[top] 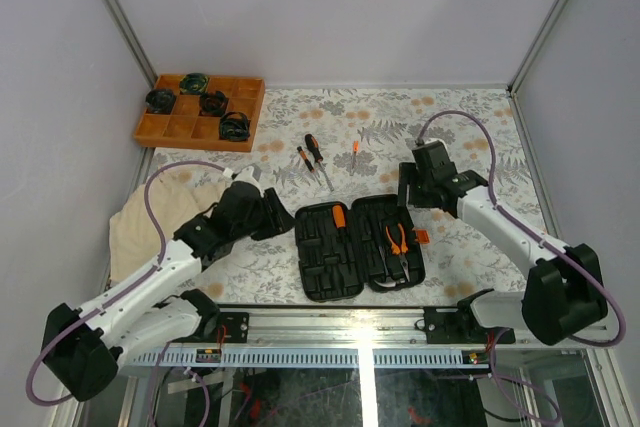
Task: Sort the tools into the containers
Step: Place the screwdriver in the storage box, then pick up the utility knife at the center of the board.
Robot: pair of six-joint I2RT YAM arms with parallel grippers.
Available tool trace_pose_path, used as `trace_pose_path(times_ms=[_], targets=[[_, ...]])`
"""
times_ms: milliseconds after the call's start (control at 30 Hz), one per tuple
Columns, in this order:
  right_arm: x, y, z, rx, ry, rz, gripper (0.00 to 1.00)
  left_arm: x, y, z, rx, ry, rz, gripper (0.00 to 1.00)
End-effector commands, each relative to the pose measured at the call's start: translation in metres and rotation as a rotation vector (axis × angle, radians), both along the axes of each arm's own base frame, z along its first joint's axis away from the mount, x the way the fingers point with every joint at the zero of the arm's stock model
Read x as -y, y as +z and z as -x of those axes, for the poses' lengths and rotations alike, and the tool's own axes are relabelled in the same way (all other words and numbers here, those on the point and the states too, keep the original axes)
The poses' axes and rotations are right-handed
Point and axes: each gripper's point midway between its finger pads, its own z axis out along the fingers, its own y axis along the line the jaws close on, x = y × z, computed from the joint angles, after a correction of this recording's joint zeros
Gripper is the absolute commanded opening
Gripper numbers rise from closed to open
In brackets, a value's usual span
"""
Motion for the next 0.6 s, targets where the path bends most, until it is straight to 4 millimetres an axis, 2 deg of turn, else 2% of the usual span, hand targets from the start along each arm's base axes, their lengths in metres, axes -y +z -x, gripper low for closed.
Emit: trace_pose_path(times_ms=[0,200,400,567], targets=[[-0.030,0.010,-0.031,0.044,0.069,-0.086,0.72,-0.015,0.020,-0.015,0.026,-0.067,-0.046,0.49],[-0.053,0.008,-0.073,0.031,0.063,-0.107,0.68,-0.050,0.031,-0.043,0.030,-0.032,-0.079,0.50],[-0.074,-0.003,-0.114,0.035,0.042,-0.141,0.68,-0.083,0.029,-0.053,0.067,0.036,-0.218,0.51],[-0.089,-0.015,-0.142,0.035,0.016,-0.129,0.67,-0.082,0.026,-0.052,0.077,0.034,-0.211,0.51]])
